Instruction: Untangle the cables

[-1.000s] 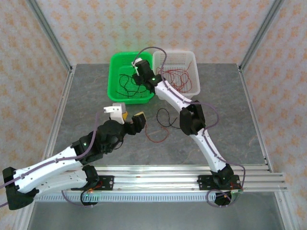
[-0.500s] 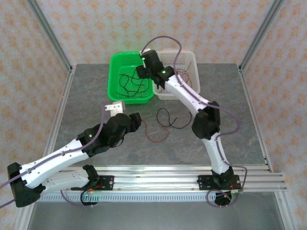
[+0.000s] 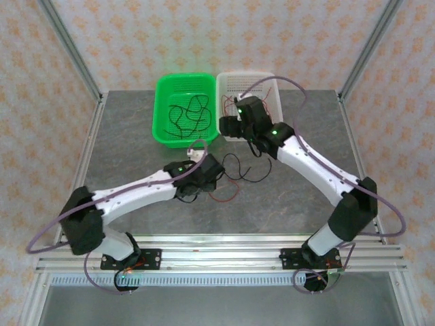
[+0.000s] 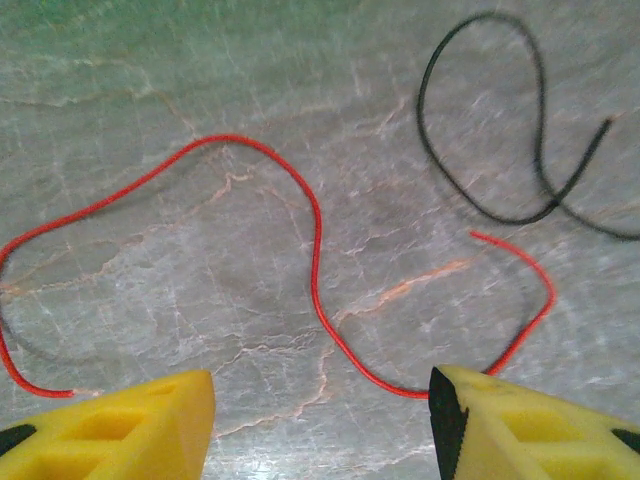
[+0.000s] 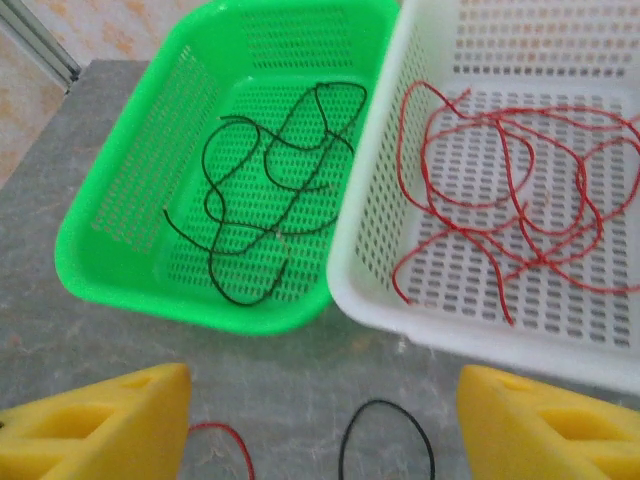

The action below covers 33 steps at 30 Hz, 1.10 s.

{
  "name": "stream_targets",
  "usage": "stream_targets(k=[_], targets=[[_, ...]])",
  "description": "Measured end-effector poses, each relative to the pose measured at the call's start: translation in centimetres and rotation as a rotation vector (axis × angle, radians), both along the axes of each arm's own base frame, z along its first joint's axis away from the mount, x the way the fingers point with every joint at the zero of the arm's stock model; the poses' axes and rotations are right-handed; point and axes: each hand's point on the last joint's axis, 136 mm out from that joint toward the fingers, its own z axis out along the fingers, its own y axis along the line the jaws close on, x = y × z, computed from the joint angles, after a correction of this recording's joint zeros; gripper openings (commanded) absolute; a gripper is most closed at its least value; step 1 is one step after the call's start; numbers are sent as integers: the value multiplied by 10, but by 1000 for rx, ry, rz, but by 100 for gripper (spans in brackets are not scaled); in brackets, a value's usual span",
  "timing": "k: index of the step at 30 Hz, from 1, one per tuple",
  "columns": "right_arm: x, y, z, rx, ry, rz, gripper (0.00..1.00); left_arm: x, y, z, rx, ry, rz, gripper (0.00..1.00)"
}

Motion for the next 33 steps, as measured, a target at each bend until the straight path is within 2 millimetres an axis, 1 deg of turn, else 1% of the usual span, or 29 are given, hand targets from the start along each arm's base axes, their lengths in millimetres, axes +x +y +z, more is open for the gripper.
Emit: stream_targets(k=[3, 5, 8, 13, 16, 21, 24, 27, 29, 33], targets=[[-16, -14, -5, 1, 6, -12, 70, 8, -4, -18, 42, 52, -14, 57], [-26, -23, -3, 9, -6, -20, 70, 14, -4, -30, 63, 86, -20, 54], [-38, -35, 5, 23, -31, -31, 70, 21, -1, -50, 91, 141, -21, 51], [-47, -53, 17, 44, -69, -56, 70, 25, 2, -78, 124, 219, -33, 50], [-50, -59, 20, 50, -81, -66, 70, 26, -2, -90, 127, 247, -51, 48], [-52, -62, 19, 47, -83, -73, 70, 27, -4, -101, 126, 271, -63, 45], [-52, -63, 16, 40, -79, -77, 70, 30, -4, -103, 122, 274, -64, 41], [-52, -64, 15, 38, -77, -78, 70, 31, -6, -103, 118, 274, -69, 32], [-53, -65, 16, 39, -81, -80, 69, 32, -7, -104, 114, 272, -69, 22], [-56, -68, 23, 50, -97, -83, 70, 34, -12, -105, 104, 270, -81, 11]])
